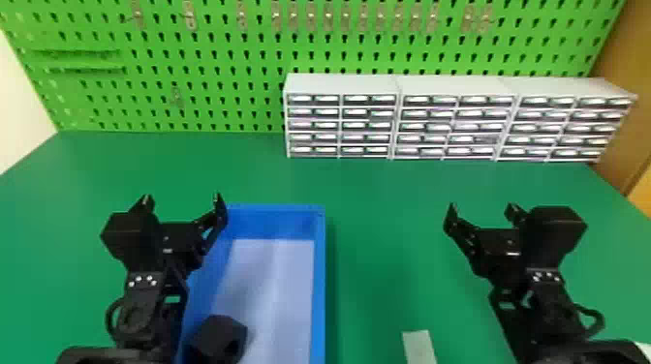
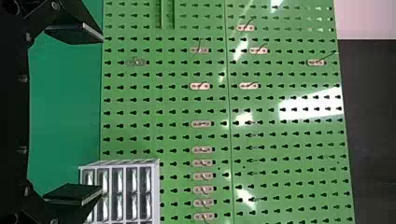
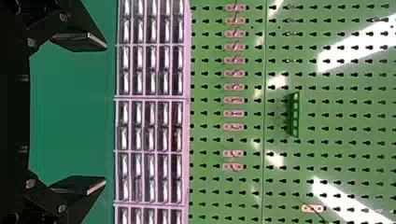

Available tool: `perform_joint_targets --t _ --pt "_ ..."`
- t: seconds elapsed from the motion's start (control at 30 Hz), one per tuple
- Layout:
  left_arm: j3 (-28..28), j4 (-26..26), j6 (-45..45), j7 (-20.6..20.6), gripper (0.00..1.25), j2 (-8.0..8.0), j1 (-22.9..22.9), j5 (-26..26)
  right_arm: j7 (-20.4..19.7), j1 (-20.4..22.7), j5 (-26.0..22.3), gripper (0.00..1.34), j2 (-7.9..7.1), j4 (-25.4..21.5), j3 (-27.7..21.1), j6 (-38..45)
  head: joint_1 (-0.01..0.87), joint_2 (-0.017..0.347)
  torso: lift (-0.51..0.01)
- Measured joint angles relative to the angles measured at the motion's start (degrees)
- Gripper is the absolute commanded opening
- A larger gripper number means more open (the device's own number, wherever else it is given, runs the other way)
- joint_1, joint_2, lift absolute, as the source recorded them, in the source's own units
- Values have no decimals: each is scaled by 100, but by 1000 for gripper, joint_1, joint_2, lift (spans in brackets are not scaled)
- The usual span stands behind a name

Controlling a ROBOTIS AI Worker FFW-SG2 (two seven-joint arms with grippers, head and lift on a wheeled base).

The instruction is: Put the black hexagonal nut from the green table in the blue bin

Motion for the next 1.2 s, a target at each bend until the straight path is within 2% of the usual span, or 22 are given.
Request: perform_joint_targets --t 1.2 --pt "6 0 0 0 1101 0 36 9 0 19 -25 1068 35 0 -41 1 657 57 -95"
